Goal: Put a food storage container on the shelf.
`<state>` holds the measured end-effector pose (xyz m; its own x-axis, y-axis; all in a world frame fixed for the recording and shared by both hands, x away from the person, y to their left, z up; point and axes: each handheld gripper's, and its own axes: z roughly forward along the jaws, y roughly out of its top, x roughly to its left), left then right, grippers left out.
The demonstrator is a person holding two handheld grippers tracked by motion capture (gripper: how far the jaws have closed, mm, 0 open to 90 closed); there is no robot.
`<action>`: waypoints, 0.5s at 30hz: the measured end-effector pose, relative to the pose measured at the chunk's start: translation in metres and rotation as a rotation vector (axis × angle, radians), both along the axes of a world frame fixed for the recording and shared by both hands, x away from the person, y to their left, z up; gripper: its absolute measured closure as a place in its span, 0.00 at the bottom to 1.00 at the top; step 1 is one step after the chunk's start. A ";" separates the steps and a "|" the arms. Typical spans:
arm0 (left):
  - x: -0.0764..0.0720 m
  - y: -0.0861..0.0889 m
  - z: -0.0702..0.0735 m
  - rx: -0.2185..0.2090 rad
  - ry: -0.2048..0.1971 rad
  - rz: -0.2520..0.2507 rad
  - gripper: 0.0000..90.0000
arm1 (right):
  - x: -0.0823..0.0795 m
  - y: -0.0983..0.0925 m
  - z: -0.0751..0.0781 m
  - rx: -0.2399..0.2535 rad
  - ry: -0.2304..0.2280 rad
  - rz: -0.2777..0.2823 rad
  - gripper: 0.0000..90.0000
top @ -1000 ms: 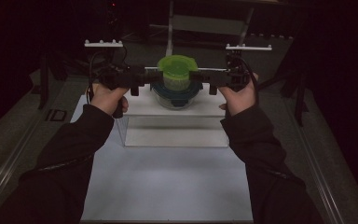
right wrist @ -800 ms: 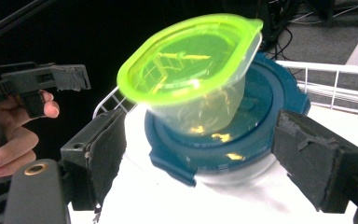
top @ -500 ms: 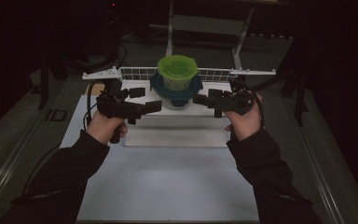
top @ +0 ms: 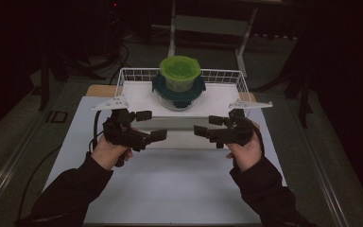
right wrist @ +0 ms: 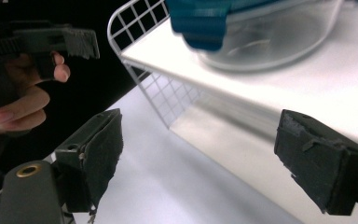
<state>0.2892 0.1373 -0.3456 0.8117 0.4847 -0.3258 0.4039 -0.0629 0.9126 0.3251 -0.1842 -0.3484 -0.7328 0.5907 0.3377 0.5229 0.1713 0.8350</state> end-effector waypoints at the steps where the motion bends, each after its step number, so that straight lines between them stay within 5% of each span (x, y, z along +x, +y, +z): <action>1: -0.002 -0.001 -0.003 0.008 -0.003 0.000 0.00 | -0.001 -0.001 -0.004 0.001 0.000 0.007 0.16; 15: -0.021 -0.012 -0.061 0.098 0.022 -0.047 0.00 | -0.021 -0.013 -0.062 -0.022 0.010 0.041 0.16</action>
